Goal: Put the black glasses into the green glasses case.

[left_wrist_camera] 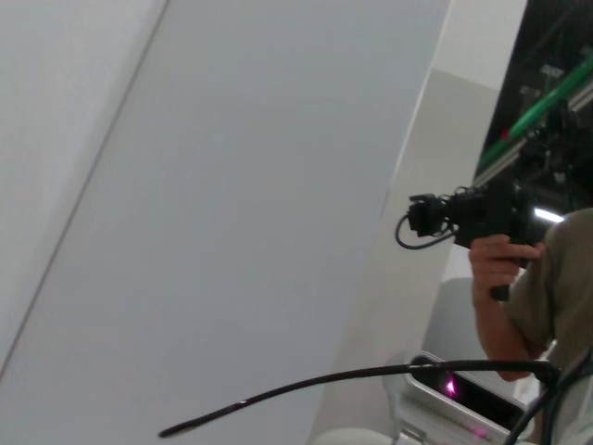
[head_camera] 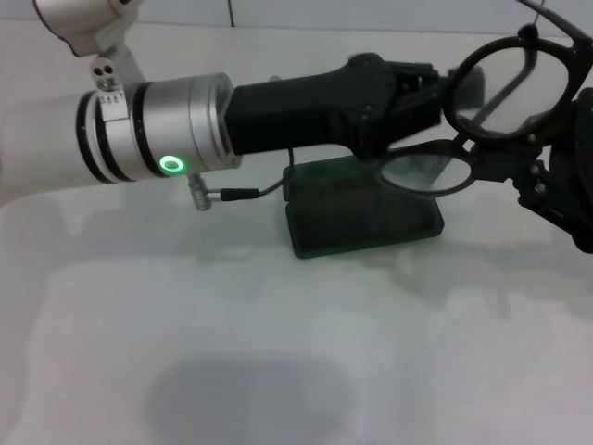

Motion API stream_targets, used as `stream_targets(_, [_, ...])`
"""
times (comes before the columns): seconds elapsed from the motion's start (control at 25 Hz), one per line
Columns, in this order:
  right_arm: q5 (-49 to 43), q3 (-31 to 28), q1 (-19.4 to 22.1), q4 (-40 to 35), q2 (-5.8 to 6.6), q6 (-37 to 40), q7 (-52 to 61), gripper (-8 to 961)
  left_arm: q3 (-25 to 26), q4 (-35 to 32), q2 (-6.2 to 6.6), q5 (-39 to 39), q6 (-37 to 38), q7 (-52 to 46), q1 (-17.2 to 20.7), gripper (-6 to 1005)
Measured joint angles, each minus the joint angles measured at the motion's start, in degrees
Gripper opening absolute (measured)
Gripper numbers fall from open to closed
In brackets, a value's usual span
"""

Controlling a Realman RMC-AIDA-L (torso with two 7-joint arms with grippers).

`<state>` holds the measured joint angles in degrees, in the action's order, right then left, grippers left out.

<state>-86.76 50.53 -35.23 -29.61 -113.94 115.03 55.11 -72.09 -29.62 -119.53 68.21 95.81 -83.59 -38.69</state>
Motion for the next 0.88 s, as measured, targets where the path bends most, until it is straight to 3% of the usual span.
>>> stream_targets(0.64, [1.3, 0.0, 1.1, 0.0, -0.34, 2.5, -0.4, 46, 9.8, 1.6, -0.11, -1.2, -0.9, 9.9, 4.3, 50])
stream_targets(0.88, [1.0, 0.4, 1.1, 0.0, -0.31, 2.2, 0.0, 46, 7.3, 1.7, -0.58, -7.4, 1.7, 17.3, 4.8, 51])
